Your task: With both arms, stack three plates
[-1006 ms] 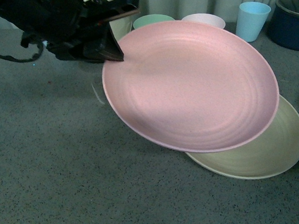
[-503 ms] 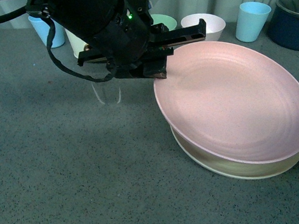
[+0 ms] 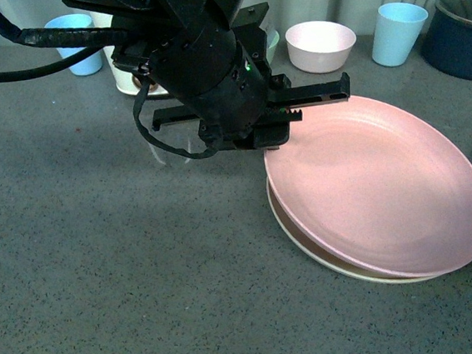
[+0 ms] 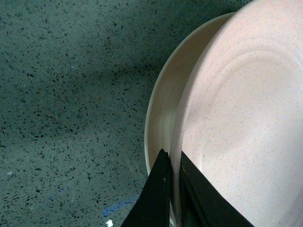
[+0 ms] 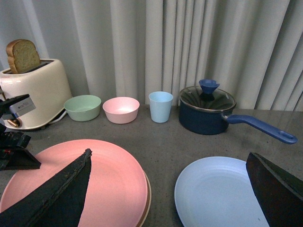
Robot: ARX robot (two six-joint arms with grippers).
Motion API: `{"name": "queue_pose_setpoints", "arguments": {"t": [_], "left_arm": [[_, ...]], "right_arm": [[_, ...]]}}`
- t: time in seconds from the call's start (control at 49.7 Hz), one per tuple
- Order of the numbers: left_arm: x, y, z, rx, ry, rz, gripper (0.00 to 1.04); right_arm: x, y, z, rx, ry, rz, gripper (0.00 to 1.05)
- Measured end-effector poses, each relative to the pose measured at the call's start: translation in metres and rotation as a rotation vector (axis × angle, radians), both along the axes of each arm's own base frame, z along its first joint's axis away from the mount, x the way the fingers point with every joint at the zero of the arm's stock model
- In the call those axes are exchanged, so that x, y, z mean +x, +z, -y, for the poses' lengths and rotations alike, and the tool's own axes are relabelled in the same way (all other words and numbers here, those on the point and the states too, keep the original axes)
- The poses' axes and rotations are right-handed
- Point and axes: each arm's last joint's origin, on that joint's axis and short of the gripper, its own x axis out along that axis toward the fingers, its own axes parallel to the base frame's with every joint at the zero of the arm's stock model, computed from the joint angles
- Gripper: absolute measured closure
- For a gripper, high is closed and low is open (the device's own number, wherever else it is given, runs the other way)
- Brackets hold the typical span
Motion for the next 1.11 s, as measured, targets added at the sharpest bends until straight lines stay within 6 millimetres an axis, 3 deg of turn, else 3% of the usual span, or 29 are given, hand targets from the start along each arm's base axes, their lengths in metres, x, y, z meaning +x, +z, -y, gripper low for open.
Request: {"name": "queue_pose_setpoints", "arguments": {"t": [0.161,0.302,0.523,0.725,0.906,1.107], "left_arm": [[0.000,0.000,0.000,-0.034,-0.005,-0.021,1.00],[0.003,0.003,0.000,-0.096,0.016,-0.029,0.70],[0.006,0.016,-0.007,-0.159,0.055,0.016,0.37],[0.007,0.042,-0.043,-0.180,0.148,0.196,0.07],[-0.003,0.061,-0.092,-0.105,0.242,0.423,0.07],[-0.007,0.062,-0.100,-0.067,0.232,0.449,0.07]], "right_arm": [[0.000,0.000,0.000,0.000,0.000,0.000,0.08],[0.000,0.000,0.000,0.000,0.000,0.000,0.08],[0.000,0.000,0.000,0.000,0.000,0.000,0.08],[0.000,0.000,0.000,0.000,0.000,0.000,0.08],[0.000,0.000,0.000,0.000,0.000,0.000,0.08],[0.000,0.000,0.000,0.000,0.001,0.000,0.08]]}}
